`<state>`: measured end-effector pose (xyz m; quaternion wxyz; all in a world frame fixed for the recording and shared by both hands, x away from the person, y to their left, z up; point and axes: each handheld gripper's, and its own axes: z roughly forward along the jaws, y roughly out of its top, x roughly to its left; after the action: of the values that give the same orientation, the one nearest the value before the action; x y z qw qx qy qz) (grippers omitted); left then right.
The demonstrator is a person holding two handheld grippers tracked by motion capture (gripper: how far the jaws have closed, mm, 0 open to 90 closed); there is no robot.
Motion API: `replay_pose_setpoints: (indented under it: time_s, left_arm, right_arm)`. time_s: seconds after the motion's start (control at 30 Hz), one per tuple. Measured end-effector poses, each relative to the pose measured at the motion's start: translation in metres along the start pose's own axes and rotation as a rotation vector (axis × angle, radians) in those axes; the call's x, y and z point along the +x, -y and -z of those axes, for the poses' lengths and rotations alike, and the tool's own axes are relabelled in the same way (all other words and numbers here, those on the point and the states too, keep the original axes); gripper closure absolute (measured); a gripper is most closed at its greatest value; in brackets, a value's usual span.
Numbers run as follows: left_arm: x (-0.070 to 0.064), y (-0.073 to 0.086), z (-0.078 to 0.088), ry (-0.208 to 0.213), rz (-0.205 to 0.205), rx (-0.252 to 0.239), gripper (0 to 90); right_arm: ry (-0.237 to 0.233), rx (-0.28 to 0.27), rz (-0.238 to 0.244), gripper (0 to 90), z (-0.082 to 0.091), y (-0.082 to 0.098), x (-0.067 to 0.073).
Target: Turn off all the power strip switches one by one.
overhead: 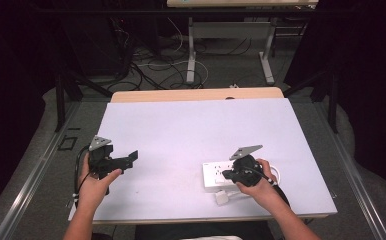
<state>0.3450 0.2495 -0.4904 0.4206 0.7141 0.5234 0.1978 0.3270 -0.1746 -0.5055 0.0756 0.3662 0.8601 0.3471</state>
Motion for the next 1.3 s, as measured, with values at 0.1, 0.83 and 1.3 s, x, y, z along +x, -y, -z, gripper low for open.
replay_pose_setpoints:
  time_s: [0.1, 0.83, 1.3]
  left_arm:
    - [0.0, 0.0, 0.0, 0.001, 0.001, 0.0, 1.3]
    - [0.0, 0.0, 0.0, 0.001, -0.002, 0.001, 1.3]
    - [0.0, 0.0, 0.0, -0.001, -0.003, 0.0, 1.3]
  right_arm:
    - [-0.001, -0.01, 0.009, 90.0, -0.003, -0.003, 0.002]
    - [-0.027, 0.029, 0.044, 90.0, -0.021, -0.008, 0.012]
    - [-0.034, 0.051, 0.059, 90.0, -0.028, -0.007, 0.013]
